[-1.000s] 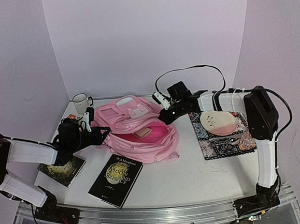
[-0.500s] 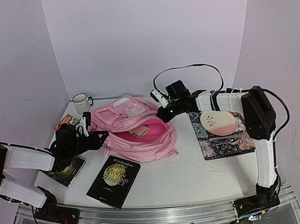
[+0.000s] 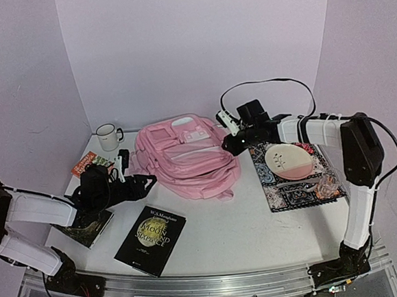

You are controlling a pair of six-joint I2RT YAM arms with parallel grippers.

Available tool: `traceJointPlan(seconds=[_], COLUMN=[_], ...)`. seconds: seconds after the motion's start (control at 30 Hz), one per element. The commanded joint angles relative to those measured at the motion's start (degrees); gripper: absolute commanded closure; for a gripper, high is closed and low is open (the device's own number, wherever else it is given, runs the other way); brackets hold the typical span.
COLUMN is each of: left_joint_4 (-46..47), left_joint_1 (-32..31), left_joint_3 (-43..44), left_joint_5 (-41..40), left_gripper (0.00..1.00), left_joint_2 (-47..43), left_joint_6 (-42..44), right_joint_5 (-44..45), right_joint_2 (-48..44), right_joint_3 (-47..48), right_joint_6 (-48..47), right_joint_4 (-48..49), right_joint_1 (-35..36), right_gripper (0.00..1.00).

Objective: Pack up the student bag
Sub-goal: Put down the second largest pocket of the student bag, then hold the student bag at the center of the board.

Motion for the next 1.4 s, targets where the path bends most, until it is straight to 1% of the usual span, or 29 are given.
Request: traceJointPlan(seconds=[0.0,0.07,0.2,0.3,0.43,0.63,0.73,0.77,0.83,0.97,1.1,1.2,1.37], left_joint_4=[-4.0,-5.4,-10.7,-12.0,-12.6,-13.2,-13.3,-13.3,-13.3,-13.2,-12.9,-12.2,-7.6], left_joint_1=[5.9,8.1,10.3,13.2,16.4,18.7,18.9,18.8,18.8,18.4,17.0,15.9,13.9], left_joint_3=[4.9,7.1,14.1,19.8,27.2,36.8,40.7,42.0,43.0,43.8,42.4,39.9,34.0], left_joint_5=[-1.7,-0.7,-1.0,2.0,6.5,12.2,15.6,16.9,18.5,20.2,20.4,19.1,15.9], left_gripper=[0.41,0.38,0.36,0.34,0.28,0.21,0.21,0.23,0.29,0.49,0.79,0.87,0.99], left_joint_2=[1.4,4.6,10.7,15.2,22.3,34.1,38.7,39.8,41.1,41.3,39.6,37.6,33.1], left_joint_6=[-1.8,-1.1,0.4,-3.9,-10.3,-17.8,-19.5,-20.0,-20.9,-21.7,-22.3,-24.0,-28.0], right_joint_5=[1.2,1.5,2.0,2.8,4.2,4.3,4.3,4.0,2.9,0.5,-1.4,-2.7,-4.6], right_joint_2=[-5.7,-5.5,-6.0,-5.9,-5.2,-3.6,-2.8,-2.5,-1.7,0.5,3.0,4.7,7.2], right_joint_3=[-2.0,-2.2,-1.5,0.0,1.5,2.8,3.4,3.8,4.9,7.5,10.2,11.4,13.1], right_joint_6=[0.1,0.1,0.2,1.9,4.4,7.9,9.2,9.8,11.1,15.0,21.2,25.8,30.9], right_joint_4=[-0.2,-0.4,-0.8,-1.4,-1.6,-1.6,-1.7,-1.7,-1.7,-1.7,-1.6,-1.5,-1.1], right_joint_1=[0.5,0.5,2.2,4.6,8.5,12.6,13.9,14.2,14.9,16.3,17.2,18.0,19.4], right_gripper=[0.77,0.75,0.71,0.68,0.6,0.53,0.52,0.51,0.51,0.49,0.48,0.49,0.51])
